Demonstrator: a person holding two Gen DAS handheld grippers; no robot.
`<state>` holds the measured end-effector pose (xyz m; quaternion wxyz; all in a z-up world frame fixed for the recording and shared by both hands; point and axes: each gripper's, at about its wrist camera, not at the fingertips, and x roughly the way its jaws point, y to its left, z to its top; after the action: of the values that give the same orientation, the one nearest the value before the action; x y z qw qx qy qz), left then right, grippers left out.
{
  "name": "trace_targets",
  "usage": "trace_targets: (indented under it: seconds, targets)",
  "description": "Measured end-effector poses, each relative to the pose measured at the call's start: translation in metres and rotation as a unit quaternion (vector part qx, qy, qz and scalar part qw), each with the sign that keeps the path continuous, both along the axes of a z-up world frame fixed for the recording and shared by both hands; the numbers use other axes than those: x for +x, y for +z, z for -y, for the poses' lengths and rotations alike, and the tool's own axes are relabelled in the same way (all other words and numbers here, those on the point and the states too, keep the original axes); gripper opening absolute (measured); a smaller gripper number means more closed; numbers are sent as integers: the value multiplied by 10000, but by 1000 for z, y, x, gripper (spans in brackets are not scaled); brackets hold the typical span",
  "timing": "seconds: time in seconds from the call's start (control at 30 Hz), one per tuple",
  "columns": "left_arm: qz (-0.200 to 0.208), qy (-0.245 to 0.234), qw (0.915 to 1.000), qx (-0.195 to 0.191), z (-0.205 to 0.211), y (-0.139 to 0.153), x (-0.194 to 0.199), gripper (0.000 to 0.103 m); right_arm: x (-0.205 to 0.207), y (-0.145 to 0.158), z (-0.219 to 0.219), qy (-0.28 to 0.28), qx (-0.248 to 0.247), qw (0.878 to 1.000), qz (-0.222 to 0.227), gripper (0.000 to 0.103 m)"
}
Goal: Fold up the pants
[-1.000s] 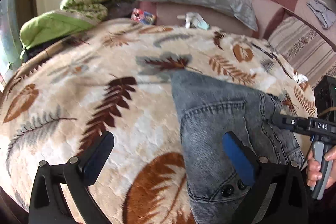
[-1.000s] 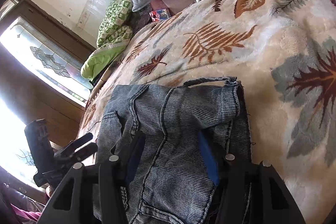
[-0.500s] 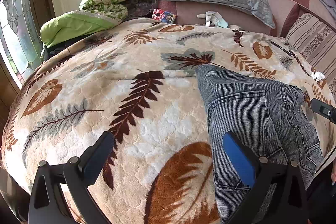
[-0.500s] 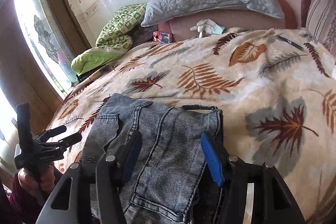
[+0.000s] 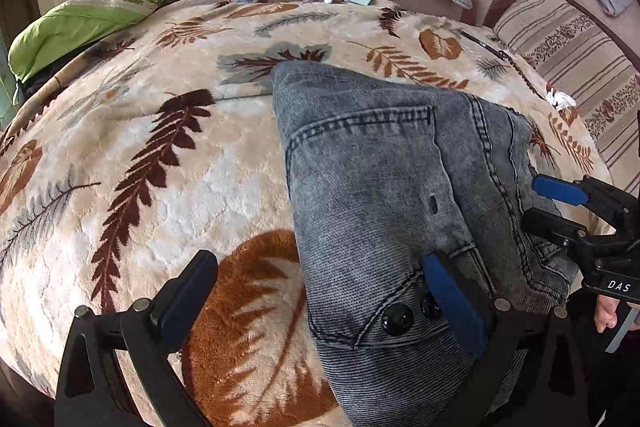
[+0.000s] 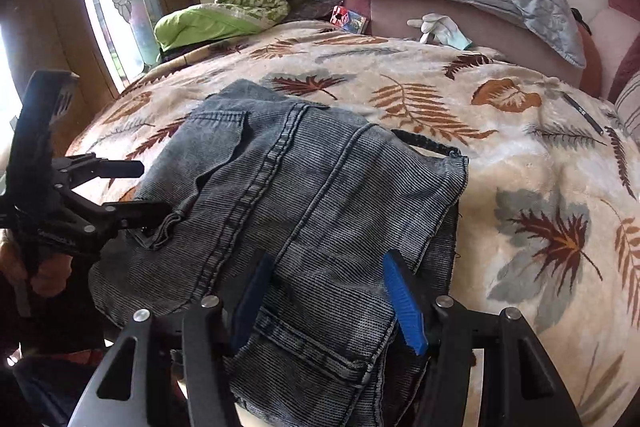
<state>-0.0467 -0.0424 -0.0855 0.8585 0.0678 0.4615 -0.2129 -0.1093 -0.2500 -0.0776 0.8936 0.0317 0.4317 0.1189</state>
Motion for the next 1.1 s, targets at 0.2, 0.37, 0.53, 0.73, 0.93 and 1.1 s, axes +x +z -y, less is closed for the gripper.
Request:
trace_targets:
  seconds: [0.2,0.37,0.53,0.73,0.93,1.1]
  targets:
    - [-164,7,9995,-280,-12,6,10,103,5,9,42,-608,857,9944,-103,62]
    - [-855,-177,9923,-874,-17,0,20,103,1,8,86,-1009,2037,9733,-310,62]
    - [-949,-285,9902,-982,-13,0,20,103,-1,-8,107,-1038,2693,9549,-700,62]
    - [-1375,-391,9841,-1051,-10,-11,26,103,-3,-26,112,-730,3128,9404,-1120,62]
    - [-1801,-703,9729,-1269,-2,-15,38,103,6,-52,114,-569,3579,9177,-1628,62]
    - [-2182,-1090,9585,-1479,10,-17,53,103,35,-69,109,-66,4183,8859,-2006,62]
